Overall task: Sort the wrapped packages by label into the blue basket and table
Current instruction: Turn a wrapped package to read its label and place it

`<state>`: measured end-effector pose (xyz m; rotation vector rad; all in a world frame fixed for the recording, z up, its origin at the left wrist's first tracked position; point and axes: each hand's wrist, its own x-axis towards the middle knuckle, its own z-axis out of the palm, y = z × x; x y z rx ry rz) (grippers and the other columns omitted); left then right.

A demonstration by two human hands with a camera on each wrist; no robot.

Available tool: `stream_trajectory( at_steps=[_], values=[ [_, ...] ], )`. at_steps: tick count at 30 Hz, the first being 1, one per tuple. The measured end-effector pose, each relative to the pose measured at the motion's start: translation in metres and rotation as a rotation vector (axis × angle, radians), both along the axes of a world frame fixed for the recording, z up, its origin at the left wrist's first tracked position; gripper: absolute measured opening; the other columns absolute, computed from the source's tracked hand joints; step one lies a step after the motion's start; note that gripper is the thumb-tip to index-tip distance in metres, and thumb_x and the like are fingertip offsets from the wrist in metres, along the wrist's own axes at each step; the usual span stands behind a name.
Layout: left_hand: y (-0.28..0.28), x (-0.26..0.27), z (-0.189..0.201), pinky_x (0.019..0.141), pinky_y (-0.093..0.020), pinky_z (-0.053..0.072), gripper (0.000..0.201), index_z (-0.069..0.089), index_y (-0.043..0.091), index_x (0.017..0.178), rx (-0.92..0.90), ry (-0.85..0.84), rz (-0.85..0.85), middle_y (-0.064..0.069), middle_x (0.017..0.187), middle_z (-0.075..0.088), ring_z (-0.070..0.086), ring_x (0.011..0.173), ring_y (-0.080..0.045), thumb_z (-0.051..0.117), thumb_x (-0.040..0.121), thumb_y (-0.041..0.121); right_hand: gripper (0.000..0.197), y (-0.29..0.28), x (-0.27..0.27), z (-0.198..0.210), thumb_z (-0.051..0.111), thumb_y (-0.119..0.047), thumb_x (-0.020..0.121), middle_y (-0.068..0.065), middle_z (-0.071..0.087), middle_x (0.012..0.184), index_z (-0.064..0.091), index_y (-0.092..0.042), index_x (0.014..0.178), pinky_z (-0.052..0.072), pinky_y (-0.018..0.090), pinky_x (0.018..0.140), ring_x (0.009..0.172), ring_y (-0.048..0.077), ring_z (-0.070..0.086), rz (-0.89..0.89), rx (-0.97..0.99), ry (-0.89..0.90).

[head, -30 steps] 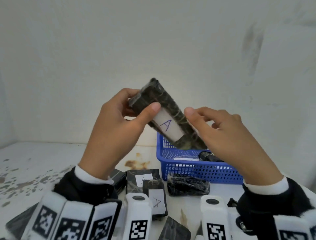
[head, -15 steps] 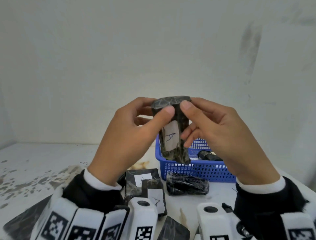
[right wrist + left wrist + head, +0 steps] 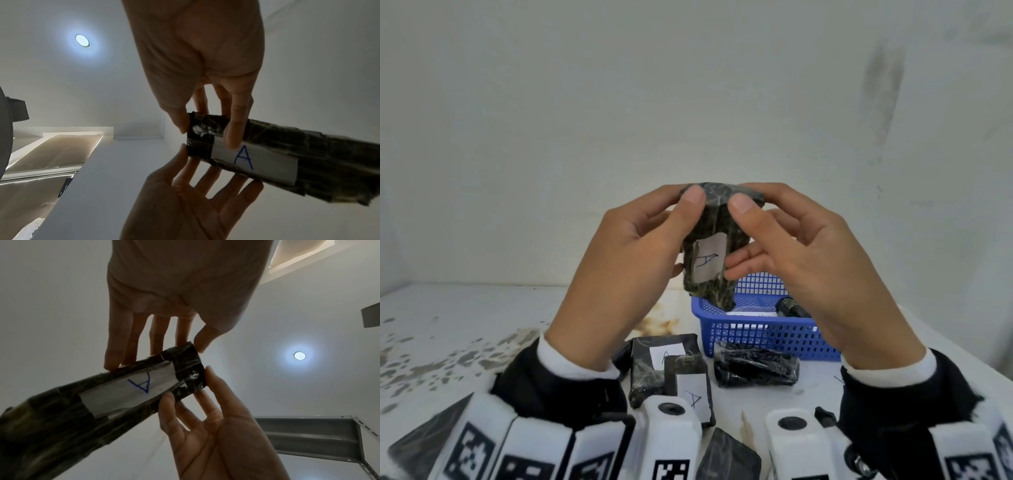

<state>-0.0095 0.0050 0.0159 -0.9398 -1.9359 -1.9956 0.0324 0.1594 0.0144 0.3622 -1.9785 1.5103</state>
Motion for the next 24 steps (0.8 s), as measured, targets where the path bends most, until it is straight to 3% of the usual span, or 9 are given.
stream_trajectory(
  at_steps=[5, 7, 10, 13, 16, 19, 21, 24],
  values=[
    [-0.001, 0.001, 0.001, 0.081, -0.027, 0.059, 0.019, 0.074, 0.027, 0.099, 0.004, 0.004, -0.024, 0.005, 0.091, 0.076, 0.071, 0.087, -0.011, 0.056, 0.092, 0.031, 0.036, -0.002, -0.001, -0.002, 0.066, -0.049, 0.076, 0.002, 0.074, 0.093, 0.072, -0.029, 0.105, 0.062, 0.046, 0.082, 0.073, 0.024, 0.075, -0.007, 0.023, 0.027],
    [-0.001, 0.001, 0.002, 0.085, -0.03, 0.058, 0.015, 0.075, 0.028, 0.097, 0.007, 0.02, -0.012, 0.005, 0.091, 0.076, 0.07, 0.086, -0.008, 0.061, 0.092, 0.029, 0.031, -0.002, -0.002, -0.002, 0.068, -0.047, 0.078, 0.001, 0.075, 0.094, 0.072, -0.028, 0.102, 0.061, 0.048, 0.083, 0.076, 0.024, 0.075, -0.009, 0.014, 0.046],
    [-0.001, 0.0, 0.002, 0.097, -0.038, 0.052, 0.021, 0.076, 0.031, 0.098, -0.002, 0.034, 0.013, 0.007, 0.097, 0.075, 0.069, 0.099, -0.012, 0.064, 0.087, 0.044, 0.014, -0.001, -0.002, -0.002, 0.071, -0.03, 0.088, 0.0, 0.075, 0.096, 0.072, -0.024, 0.101, 0.059, 0.048, 0.088, 0.081, 0.022, 0.075, -0.005, 0.005, 0.066],
    [-0.002, 0.002, 0.002, 0.088, -0.029, 0.057, 0.038, 0.076, 0.025, 0.093, 0.012, -0.023, -0.007, 0.003, 0.093, 0.077, 0.072, 0.091, -0.015, 0.053, 0.082, 0.053, 0.025, -0.001, -0.001, -0.002, 0.071, -0.039, 0.082, 0.0, 0.077, 0.097, 0.075, -0.021, 0.099, 0.056, 0.047, 0.095, 0.09, 0.022, 0.074, 0.005, 0.003, 0.059],
    [-0.005, -0.001, 0.002, 0.081, -0.025, 0.058, 0.038, 0.071, 0.011, 0.087, 0.019, -0.07, -0.011, -0.005, 0.087, 0.077, 0.075, 0.081, -0.018, 0.06, 0.079, 0.047, 0.032, -0.004, -0.001, -0.002, 0.071, -0.04, 0.077, 0.003, 0.078, 0.099, 0.076, -0.016, 0.098, 0.055, 0.041, 0.098, 0.095, 0.024, 0.073, 0.043, 0.011, 0.061],
    [-0.007, -0.008, 0.0, 0.084, -0.036, 0.058, 0.059, 0.061, 0.013, 0.106, -0.018, -0.134, 0.006, -0.008, 0.089, 0.076, 0.074, 0.083, -0.021, 0.066, 0.063, 0.052, 0.025, -0.003, -0.002, -0.004, 0.072, -0.029, 0.073, 0.003, 0.076, 0.106, 0.074, -0.014, 0.093, 0.058, 0.028, 0.09, 0.092, 0.025, 0.073, 0.11, -0.032, 0.077],
    [-0.006, -0.009, 0.0, 0.08, -0.039, 0.06, 0.069, 0.053, 0.016, 0.121, -0.005, -0.188, -0.036, -0.009, 0.09, 0.077, 0.074, 0.084, -0.023, 0.066, 0.061, 0.048, 0.02, -0.001, -0.003, -0.005, 0.076, -0.024, 0.074, 0.0, 0.076, 0.108, 0.072, -0.019, 0.093, 0.058, 0.03, 0.088, 0.094, 0.025, 0.072, 0.148, -0.047, 0.082],
    [-0.008, -0.007, 0.002, 0.071, -0.034, 0.062, 0.073, 0.048, 0.012, 0.13, 0.048, -0.207, -0.095, -0.01, 0.09, 0.076, 0.074, 0.082, -0.021, 0.067, 0.063, 0.035, 0.019, 0.001, -0.004, -0.006, 0.076, -0.017, 0.082, -0.01, 0.075, 0.108, 0.069, -0.029, 0.096, 0.058, 0.038, 0.089, 0.095, 0.028, 0.071, 0.168, -0.036, 0.099]
  ],
)
